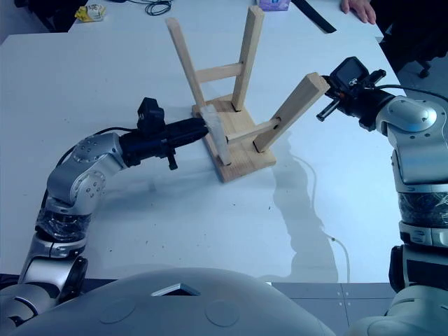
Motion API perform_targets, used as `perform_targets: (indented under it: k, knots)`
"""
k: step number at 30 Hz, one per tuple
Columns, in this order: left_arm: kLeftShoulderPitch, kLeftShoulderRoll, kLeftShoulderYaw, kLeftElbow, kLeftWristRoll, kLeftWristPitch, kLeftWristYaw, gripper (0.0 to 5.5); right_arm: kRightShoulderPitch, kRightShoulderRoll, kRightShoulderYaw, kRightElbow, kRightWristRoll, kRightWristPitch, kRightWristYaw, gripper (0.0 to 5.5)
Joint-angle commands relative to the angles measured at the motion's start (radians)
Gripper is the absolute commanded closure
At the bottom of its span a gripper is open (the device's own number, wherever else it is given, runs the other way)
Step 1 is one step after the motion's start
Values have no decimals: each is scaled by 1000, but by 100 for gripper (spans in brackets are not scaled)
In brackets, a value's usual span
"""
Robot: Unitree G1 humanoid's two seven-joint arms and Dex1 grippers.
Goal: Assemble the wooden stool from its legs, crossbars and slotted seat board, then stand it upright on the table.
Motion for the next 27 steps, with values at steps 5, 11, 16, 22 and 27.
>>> perform_targets:
  k: [5,11,16,22,27]
  knots:
    - [40,-144,-96,-211,-115,110,148,466,0,30,40,29,-82,-6,-23,550]
    - [54,-55,190,-269,-202,124,238,466,-24,-14,24,156,-157,-61,-32,550]
    - [143,58,438,-263,-225,86,246,466,41,-17,-22,110,-153,-63,-31,550]
    - [218,101,490,-149,-143,-6,218,466,95,-12,-33,-8,-121,-9,5,550]
    - [105,153,524,271,67,-181,284,466,217,-75,-4,-208,-19,-11,220,550]
